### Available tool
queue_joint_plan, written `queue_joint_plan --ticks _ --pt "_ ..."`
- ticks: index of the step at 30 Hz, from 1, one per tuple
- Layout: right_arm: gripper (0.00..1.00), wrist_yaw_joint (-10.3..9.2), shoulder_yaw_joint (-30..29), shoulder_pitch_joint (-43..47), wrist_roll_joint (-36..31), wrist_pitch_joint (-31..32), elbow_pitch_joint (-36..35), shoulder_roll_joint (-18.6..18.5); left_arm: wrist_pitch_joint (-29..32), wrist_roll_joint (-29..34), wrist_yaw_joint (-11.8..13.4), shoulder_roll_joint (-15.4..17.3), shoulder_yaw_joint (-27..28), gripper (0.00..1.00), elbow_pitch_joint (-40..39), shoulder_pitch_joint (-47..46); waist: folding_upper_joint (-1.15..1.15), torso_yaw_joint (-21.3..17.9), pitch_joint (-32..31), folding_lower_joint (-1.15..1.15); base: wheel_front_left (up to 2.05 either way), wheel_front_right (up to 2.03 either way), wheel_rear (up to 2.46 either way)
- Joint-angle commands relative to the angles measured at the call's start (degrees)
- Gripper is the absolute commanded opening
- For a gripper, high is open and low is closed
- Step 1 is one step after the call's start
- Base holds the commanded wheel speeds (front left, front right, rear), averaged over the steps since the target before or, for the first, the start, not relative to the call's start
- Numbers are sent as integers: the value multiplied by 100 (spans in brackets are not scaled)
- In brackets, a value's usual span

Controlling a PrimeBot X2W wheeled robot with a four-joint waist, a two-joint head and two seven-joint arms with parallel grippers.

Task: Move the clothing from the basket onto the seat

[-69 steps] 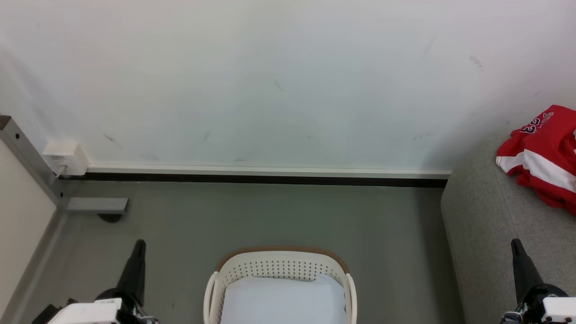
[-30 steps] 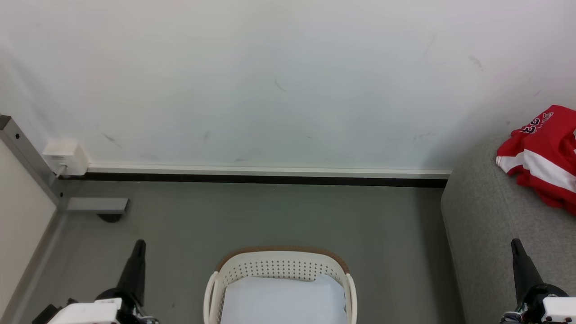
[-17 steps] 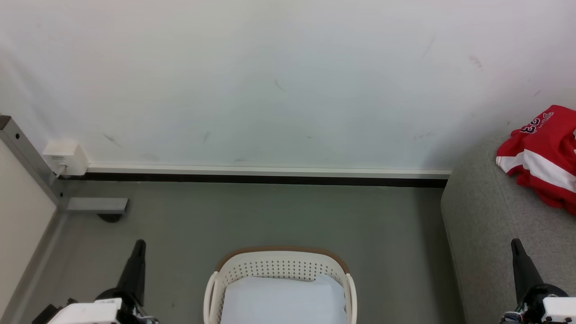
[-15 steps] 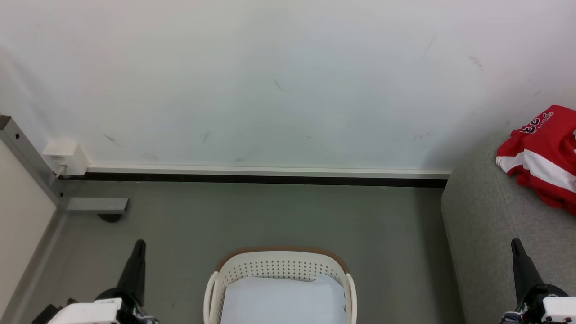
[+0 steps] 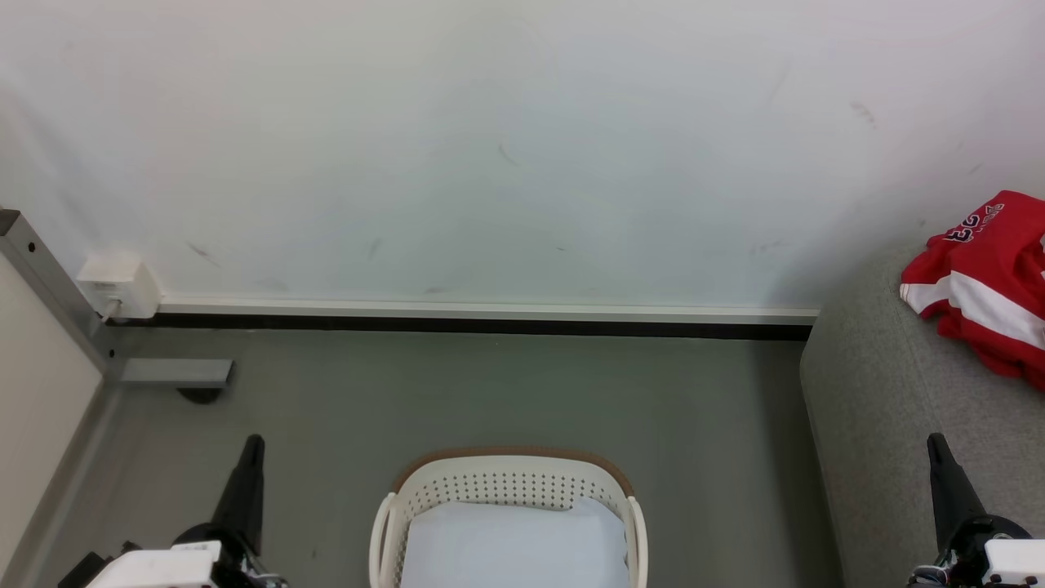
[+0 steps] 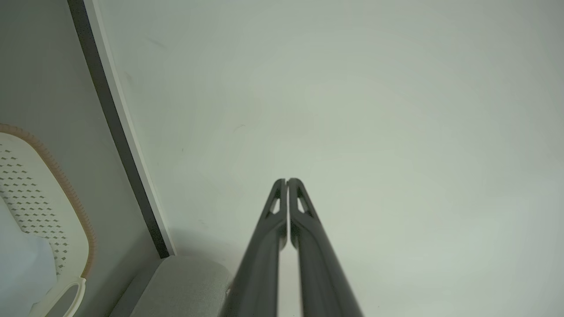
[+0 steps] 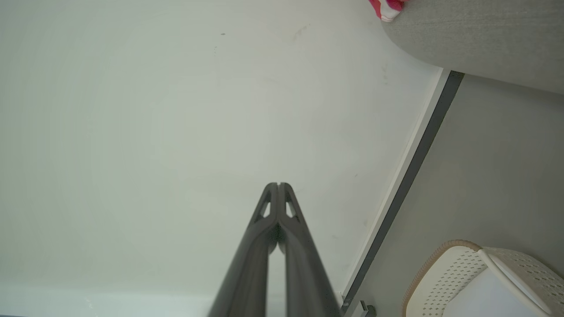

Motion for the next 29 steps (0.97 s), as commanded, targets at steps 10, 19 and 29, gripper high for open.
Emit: queue_joint_plan --ticks 10,19,29 --pt "0 -12 -19 -74 12 16 16 -9 21 -79 -27 12 12 0 -16 -38 0 0 0 0 0 0 0" --pt "0 -12 -19 -73 12 16 16 -9 21 -80 -27 12 12 0 -17 -38 0 0 0 0 0 0 0" --pt "0 -12 -19 -73 12 16 16 -9 21 -80 -27 12 12 0 -17 -38 0 0 0 0 0 0 0"
